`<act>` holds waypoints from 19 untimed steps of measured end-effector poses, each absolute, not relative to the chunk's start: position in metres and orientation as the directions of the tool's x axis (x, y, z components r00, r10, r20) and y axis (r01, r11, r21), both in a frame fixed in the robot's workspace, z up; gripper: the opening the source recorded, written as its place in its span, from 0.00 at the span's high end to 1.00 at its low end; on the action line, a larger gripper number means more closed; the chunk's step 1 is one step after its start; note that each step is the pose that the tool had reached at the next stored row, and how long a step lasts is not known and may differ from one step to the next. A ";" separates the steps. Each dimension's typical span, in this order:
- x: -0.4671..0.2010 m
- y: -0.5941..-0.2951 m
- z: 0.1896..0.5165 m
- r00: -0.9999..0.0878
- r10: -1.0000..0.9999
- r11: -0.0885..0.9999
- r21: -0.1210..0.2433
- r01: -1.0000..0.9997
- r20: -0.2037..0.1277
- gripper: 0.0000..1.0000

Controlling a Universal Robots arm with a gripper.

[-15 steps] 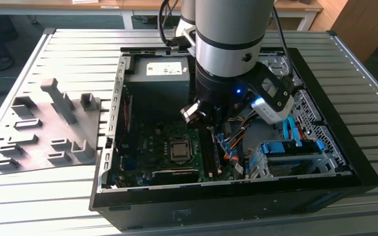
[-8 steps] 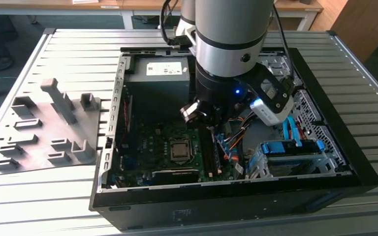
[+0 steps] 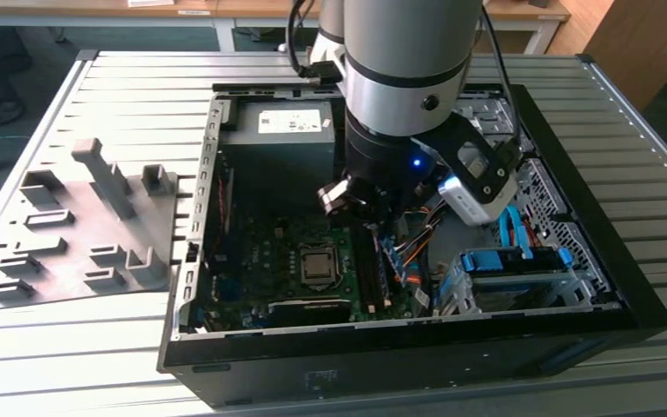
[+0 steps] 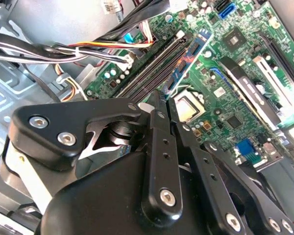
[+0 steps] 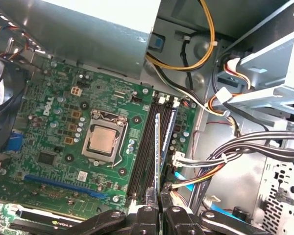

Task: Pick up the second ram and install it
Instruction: 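Insert the second ram into the second slot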

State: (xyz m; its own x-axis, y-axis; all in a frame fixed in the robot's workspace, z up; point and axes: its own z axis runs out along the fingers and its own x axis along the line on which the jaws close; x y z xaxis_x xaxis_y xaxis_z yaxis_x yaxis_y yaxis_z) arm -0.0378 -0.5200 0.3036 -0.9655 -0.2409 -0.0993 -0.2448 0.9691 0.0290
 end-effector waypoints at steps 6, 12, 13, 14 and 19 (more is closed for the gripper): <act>-0.038 -0.520 0.303 -0.974 -0.202 0.978 0.029 -0.206 -0.099 0.86; -0.038 -0.520 0.303 -0.981 -0.168 0.985 0.029 -0.171 -0.099 0.86; -0.038 -0.520 0.303 -0.982 -0.162 0.986 0.029 -0.166 -0.099 0.86; -0.038 -0.520 0.303 -0.983 -0.157 0.987 0.029 -0.161 -0.099 0.86; -0.038 -0.520 0.303 -0.986 -0.136 0.990 0.029 -0.139 -0.099 0.86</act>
